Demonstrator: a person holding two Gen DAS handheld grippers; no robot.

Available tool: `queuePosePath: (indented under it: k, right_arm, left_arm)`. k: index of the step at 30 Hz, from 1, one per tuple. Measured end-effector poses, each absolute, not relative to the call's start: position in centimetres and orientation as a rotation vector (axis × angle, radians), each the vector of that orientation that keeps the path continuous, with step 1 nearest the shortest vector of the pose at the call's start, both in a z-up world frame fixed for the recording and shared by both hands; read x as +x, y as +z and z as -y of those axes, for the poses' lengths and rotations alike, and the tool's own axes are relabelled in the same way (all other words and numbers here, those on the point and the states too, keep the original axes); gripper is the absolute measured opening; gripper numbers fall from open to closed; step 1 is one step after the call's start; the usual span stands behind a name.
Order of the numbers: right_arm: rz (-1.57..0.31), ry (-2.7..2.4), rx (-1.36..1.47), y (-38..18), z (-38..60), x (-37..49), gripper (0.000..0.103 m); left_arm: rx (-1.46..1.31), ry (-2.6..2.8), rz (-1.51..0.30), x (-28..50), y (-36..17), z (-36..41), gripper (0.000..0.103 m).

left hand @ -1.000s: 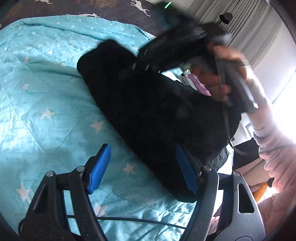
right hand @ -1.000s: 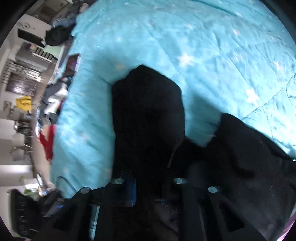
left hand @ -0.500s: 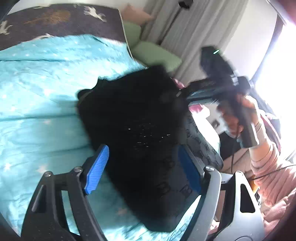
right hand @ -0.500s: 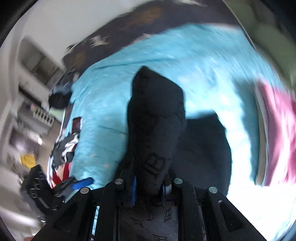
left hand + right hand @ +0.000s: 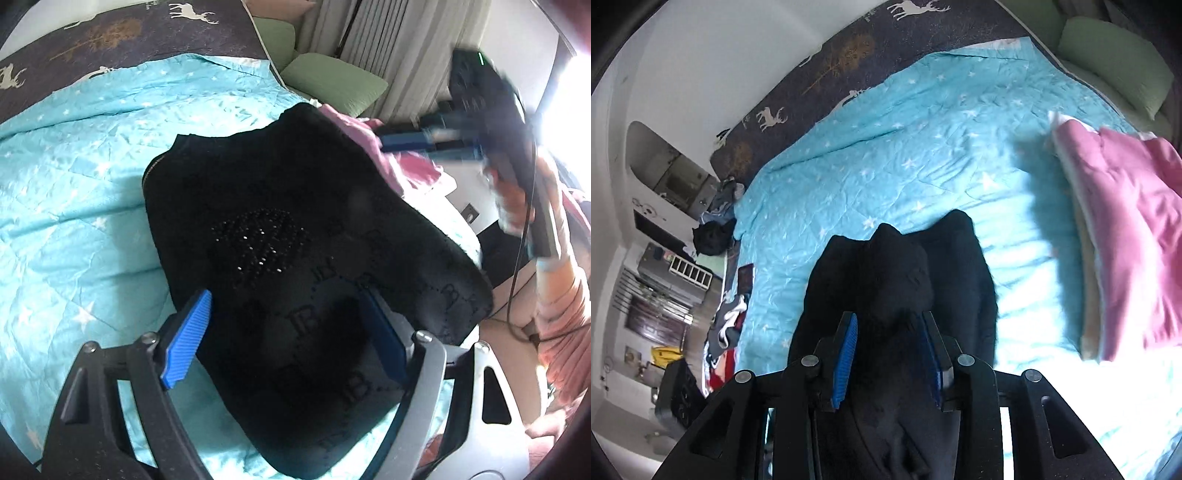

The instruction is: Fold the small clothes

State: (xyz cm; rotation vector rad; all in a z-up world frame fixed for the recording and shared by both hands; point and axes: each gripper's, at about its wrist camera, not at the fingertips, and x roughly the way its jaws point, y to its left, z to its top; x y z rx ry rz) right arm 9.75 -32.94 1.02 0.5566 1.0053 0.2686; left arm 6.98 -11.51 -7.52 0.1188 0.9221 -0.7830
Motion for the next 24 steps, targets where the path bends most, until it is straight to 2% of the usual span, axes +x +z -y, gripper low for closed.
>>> queuePosePath:
  k: [7, 9, 11, 12, 13, 14, 15, 20, 22, 24]
  right_arm:
    - [-1.032, 0.361, 0.701, -2.6, 34.0, 1.7, 0.054]
    - [-1.026, 0.427, 0.748, -3.6, 33.0, -0.2, 0.064]
    - [-1.03, 0.478, 0.782, -4.2, 32.1, -1.0, 0.065]
    - [-1.031, 0.488, 0.779, -4.6, 31.4, -1.1, 0.053]
    - [-1.037, 0.458, 0.745, -4.7, 30.8, -0.9, 0.029]
    - [-1.062, 0.393, 0.683, -4.7, 30.4, -0.5, 0.016]
    - [-1.083, 0.36, 0.69, -4.6, 30.3, -0.3, 0.014]
    - [-0.922, 0.281, 0.587, 1.3, 33.0, -0.5, 0.014]
    - [-0.949, 0.251, 0.571, 0.5, 34.0, -0.4, 0.015]
    - [-1.018, 0.29, 0.628, -2.7, 34.3, -0.7, 0.023]
  left_arm:
    - [0.202, -0.868, -0.875, 4.5, -6.8, 12.2, 0.081]
    - [0.259, -0.857, -0.87, 4.3, -7.5, 13.1, 0.082]
    - [0.267, -0.851, -0.887, 4.5, -8.3, 13.9, 0.083]
    - [0.26, -0.844, -0.893, 4.5, -8.4, 14.1, 0.083]
    - [0.254, -0.843, -0.895, 4.5, -8.2, 14.1, 0.083]
    - [0.25, -0.836, -0.889, 4.4, -7.8, 14.0, 0.083]
    - [0.226, -0.839, -0.885, 4.4, -7.0, 13.5, 0.083]
    - [0.118, -0.847, -0.875, 3.3, -5.0, 10.4, 0.083]
    - [0.155, -0.826, -0.884, 2.5, -5.9, 9.8, 0.083]
    - [0.193, -0.811, -0.934, 2.1, -7.4, 9.7, 0.083]
